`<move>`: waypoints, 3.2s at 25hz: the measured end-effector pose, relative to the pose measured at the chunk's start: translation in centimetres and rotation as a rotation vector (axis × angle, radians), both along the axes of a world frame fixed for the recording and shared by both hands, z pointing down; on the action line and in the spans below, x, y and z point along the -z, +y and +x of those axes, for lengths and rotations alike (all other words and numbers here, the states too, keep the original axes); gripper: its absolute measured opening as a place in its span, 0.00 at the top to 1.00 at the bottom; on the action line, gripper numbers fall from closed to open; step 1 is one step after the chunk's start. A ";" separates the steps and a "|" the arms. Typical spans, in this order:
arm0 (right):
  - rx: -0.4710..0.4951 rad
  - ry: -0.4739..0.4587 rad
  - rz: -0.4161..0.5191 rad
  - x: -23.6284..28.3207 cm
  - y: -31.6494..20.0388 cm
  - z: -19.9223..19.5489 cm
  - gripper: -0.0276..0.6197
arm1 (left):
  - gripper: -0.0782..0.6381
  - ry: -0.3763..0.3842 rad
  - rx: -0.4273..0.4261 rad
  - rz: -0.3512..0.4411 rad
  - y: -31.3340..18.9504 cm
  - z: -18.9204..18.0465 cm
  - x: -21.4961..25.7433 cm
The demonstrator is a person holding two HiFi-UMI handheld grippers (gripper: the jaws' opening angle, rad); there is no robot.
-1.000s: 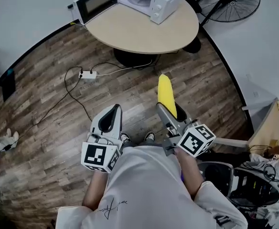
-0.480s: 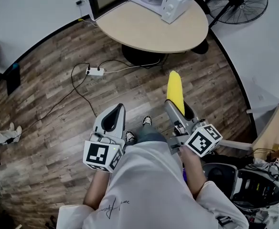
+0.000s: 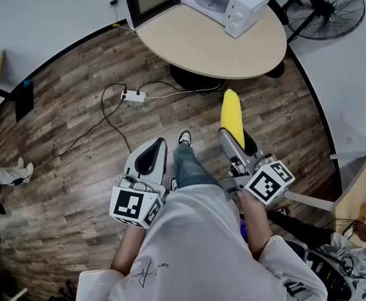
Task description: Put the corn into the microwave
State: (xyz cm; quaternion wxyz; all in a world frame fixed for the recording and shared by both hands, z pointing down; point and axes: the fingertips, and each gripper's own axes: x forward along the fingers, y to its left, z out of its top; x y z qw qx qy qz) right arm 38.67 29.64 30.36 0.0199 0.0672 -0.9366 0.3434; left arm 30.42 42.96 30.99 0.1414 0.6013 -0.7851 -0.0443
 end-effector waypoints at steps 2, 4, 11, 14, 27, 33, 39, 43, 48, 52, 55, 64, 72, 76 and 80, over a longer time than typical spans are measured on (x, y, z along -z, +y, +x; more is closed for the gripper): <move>0.004 -0.005 -0.001 0.1 -0.3 -1.3 0.55 | 0.90 -0.010 -0.009 -0.003 -0.2 -0.9 0.2; 0.008 -0.005 -0.008 -0.1 -1.5 -3.0 0.55 | 0.90 -0.003 -0.013 0.011 -1.2 -2.3 0.4; 0.026 0.010 -0.036 -0.9 -6.2 -9.3 0.55 | 0.90 0.039 -0.029 0.057 -5.7 -7.9 0.7; 0.034 0.018 -0.045 -1.1 -8.4 -11.9 0.55 | 0.90 0.037 -0.032 0.034 -8.1 -10.7 0.5; 0.074 0.026 -0.057 -1.3 -16.8 -19.9 0.55 | 0.90 0.025 0.005 0.012 -16.6 -19.4 0.5; 0.068 0.000 -0.068 -1.7 -20.5 -21.5 0.55 | 0.90 -0.016 0.015 -0.019 -20.0 -21.2 0.5; 0.060 -0.011 -0.063 -2.0 -22.6 -22.5 0.55 | 0.90 -0.033 0.027 -0.052 -21.6 -22.6 0.4; 0.038 -0.011 -0.055 -2.4 -23.7 -22.7 0.55 | 0.90 -0.036 0.031 -0.059 -22.9 -23.5 0.2; -0.009 -0.008 -0.035 -2.0 -25.1 -23.2 0.55 | 0.90 -0.033 -0.017 -0.063 -25.0 -24.2 -0.2; -0.047 -0.007 -0.020 -1.7 -26.3 -24.2 0.55 | 0.90 -0.029 -0.079 -0.056 -27.4 -25.2 -0.3; -0.071 -0.010 -0.016 -1.6 -27.2 -25.5 0.55 | 0.90 -0.031 -0.127 -0.053 -29.2 -26.5 -0.3; -0.164 0.001 -0.052 -1.4 -30.5 -30.3 0.55 | 0.90 -0.009 -0.256 -0.062 -34.3 -32.8 -0.4; -0.264 0.041 -0.060 -1.7 -32.9 -34.5 0.55 | 0.90 -0.025 -0.372 -0.084 -38.2 -38.2 -0.7; -0.314 0.065 -0.057 -1.8 -33.6 -36.3 0.55 | 0.90 0.008 -0.438 -0.087 -39.6 -39.9 -1.1; -0.374 0.069 -0.058 -1.7 -34.2 -37.7 0.55 | 0.90 0.029 -0.507 -0.088 -41.1 -41.3 -1.5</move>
